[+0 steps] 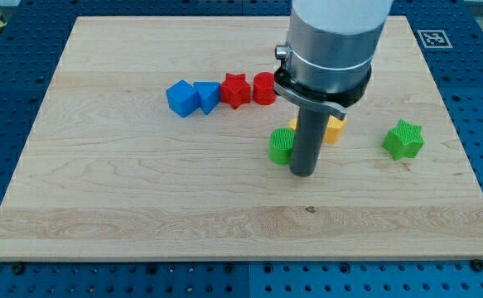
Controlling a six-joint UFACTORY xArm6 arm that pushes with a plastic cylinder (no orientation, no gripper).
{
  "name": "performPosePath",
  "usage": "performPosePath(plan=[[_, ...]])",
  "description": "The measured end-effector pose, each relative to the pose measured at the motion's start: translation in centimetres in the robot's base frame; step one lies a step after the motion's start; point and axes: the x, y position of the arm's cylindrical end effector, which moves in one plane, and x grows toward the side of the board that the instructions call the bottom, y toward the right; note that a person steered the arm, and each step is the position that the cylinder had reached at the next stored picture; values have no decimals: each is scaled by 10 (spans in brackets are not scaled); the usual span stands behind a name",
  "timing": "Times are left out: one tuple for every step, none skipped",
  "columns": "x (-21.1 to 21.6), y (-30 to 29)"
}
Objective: Slide the green circle to the left side of the yellow heart
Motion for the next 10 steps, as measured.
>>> performPosePath(plan=[[14,1],[17,1],[18,1],[11,-15],[-1,-16],[-16,-18],[-21,-19],[-5,-10],[-5,1],[0,34]])
